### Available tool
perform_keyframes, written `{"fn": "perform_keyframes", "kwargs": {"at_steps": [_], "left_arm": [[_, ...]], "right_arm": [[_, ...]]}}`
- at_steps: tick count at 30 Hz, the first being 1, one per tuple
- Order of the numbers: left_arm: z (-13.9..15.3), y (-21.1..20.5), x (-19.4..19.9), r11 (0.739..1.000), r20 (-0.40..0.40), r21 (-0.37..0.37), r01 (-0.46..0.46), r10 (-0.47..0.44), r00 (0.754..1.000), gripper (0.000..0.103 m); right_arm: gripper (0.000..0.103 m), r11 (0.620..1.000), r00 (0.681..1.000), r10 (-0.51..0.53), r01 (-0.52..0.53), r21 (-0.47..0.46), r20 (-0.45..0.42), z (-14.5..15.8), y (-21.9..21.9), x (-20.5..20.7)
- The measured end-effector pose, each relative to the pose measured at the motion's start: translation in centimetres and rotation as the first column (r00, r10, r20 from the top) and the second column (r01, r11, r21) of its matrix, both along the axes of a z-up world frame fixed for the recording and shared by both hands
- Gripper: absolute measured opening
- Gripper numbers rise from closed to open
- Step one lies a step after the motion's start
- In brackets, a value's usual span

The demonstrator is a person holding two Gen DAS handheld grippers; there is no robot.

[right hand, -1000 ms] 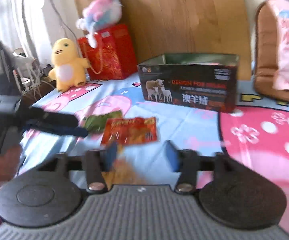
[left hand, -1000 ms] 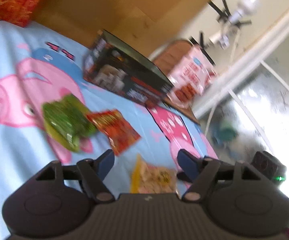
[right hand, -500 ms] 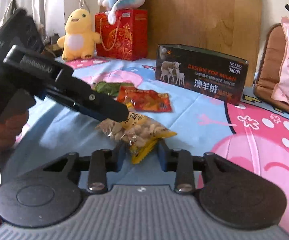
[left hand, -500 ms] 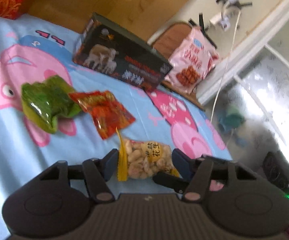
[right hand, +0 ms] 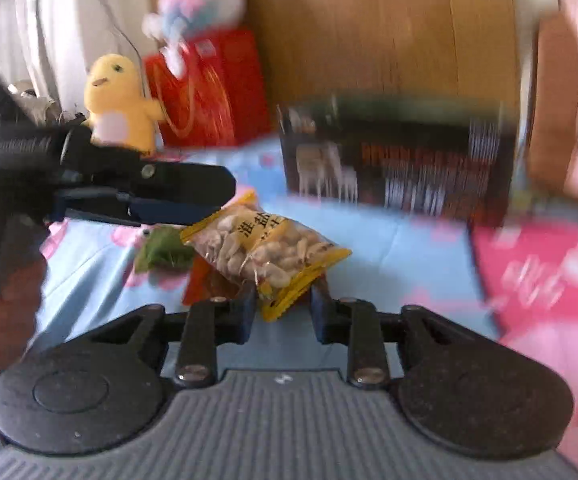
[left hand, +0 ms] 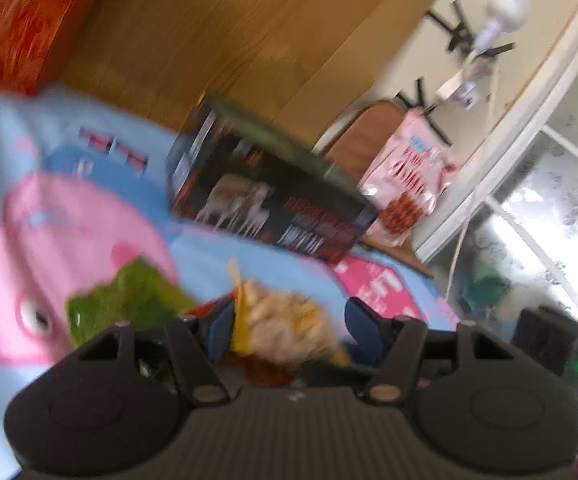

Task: Organize snacks

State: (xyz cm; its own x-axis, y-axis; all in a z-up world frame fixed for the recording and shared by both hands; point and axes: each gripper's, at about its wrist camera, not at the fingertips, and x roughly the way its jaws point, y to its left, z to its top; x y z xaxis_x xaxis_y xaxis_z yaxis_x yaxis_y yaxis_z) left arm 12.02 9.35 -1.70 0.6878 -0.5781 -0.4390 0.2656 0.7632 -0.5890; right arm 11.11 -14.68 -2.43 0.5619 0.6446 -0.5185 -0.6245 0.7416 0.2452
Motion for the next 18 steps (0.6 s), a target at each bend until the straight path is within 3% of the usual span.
{"fn": "perform_keyframes", "kwargs": {"at_steps": [1, 3, 8, 18], "left_arm": [[0.3, 0.1, -0.1, 1.000, 0.018, -0.010, 0.012, -0.012, 1.000, 0.063], [0.1, 0.0, -0.2, 1.000, 0.018, -0.016, 0.021, -0.021, 1.000, 0.066], [-0.1, 0.7, 0.0, 0.998, 0.011, -0.057, 0.030, -0.029, 1.000, 0.068], [-0.2, 1.0, 0.1, 0.996, -0.004, -0.080, 0.034, -0.034, 0.999, 0.069]], "right_arm": [[0.046, 0.999, 1.000, 0.006, -0.005, 0.046, -0.012, -0.1, -0.4, 0.2], [0.049, 0.996, 0.999, 0.023, -0.021, 0.082, -0.035, -0.2, -0.9, 0.5], [0.062, 0.996, 0.998, 0.055, -0.054, 0.068, -0.022, -0.1, -0.4, 0.2], [0.065, 0.994, 0.997, 0.066, -0.063, 0.087, -0.034, 0.0, -0.6, 0.4]]}}
